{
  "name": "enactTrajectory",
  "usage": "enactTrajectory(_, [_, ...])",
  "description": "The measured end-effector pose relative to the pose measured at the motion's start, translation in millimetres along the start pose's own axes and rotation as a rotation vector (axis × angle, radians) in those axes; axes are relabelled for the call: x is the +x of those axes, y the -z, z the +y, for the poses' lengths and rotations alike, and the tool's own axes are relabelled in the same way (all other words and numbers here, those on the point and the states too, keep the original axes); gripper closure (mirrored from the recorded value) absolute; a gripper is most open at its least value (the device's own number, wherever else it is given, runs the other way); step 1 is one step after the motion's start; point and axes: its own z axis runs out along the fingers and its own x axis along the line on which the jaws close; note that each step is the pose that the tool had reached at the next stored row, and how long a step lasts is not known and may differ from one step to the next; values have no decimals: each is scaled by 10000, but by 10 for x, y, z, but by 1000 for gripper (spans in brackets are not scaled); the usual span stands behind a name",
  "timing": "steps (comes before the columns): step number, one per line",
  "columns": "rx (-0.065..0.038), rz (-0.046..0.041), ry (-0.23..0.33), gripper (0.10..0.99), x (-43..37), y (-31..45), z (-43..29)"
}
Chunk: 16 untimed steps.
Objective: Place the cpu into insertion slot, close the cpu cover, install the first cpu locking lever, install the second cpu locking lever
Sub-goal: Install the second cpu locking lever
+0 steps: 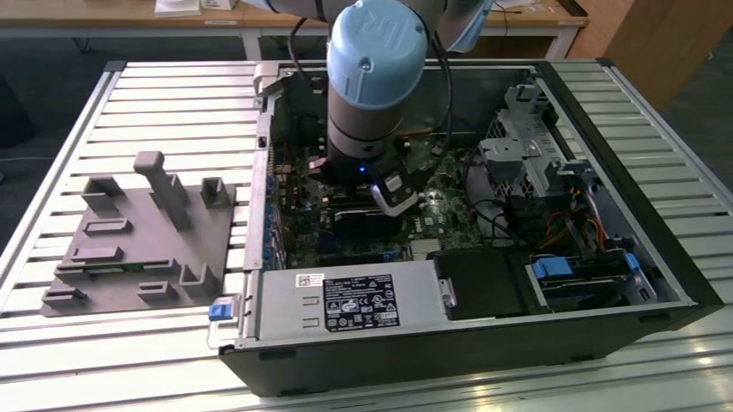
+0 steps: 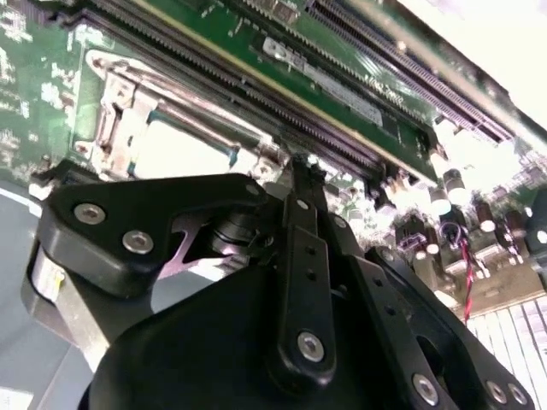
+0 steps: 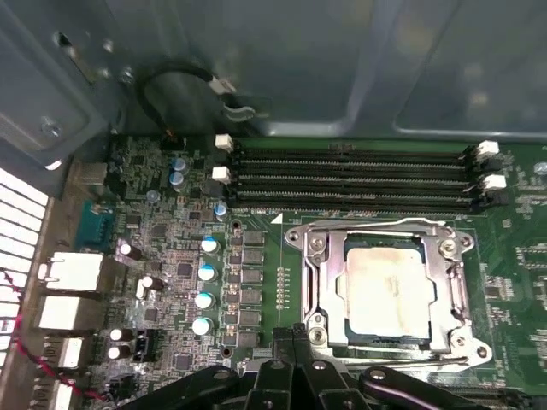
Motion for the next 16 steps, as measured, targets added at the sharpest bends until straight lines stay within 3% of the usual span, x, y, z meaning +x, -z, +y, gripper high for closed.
enactTrajectory(12, [3, 1, -1, 980, 5, 254, 99])
enactTrajectory(16, [1, 1, 0, 980, 6, 293, 114])
